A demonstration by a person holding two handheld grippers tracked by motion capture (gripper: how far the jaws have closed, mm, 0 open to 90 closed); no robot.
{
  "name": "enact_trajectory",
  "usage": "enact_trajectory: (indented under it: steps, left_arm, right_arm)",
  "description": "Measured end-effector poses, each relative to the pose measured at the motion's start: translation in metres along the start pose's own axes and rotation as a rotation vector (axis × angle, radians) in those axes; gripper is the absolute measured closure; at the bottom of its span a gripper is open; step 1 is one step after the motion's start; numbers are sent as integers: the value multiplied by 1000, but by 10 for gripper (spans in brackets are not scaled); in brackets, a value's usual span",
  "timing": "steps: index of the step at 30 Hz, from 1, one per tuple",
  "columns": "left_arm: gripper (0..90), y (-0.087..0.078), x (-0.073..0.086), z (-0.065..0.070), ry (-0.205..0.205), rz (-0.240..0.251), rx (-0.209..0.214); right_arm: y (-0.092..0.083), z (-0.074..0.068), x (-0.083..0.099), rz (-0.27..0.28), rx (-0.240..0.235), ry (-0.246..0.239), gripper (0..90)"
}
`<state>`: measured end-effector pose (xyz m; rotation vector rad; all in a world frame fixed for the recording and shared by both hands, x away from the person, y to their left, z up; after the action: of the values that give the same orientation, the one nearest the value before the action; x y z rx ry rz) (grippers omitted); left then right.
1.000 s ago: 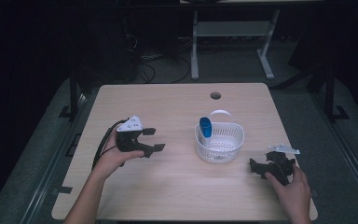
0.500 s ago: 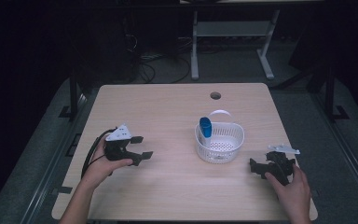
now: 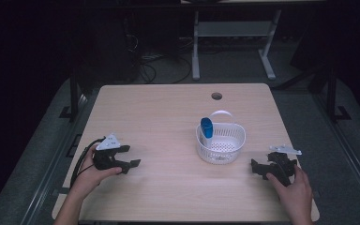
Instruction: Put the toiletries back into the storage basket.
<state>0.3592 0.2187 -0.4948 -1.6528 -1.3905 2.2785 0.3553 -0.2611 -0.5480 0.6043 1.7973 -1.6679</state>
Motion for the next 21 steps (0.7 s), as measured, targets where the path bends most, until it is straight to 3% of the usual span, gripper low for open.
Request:
enact_trajectory:
  steps: [5,18,21]
  left_arm:
    - [238,0,16,-9,-8,-36,-52]
    - [238,5,42,-24,-28,-87,-124]
    - [218,7,45,-24,-32,-85,-123]
  right_arm:
    - [0,0,0,0,0,0,4]
    - [0,0,0,0,0,0,4]
    - [0,0,0,0,0,1,4]
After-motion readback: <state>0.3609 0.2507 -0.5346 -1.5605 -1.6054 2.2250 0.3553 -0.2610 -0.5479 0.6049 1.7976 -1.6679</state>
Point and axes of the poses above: each handheld gripper's, and its own axes: y roughly forward along the jaws, x roughly out of its underside, z roughly to its right, the point moved 9 cm from there along y, roughly forward along the jaws
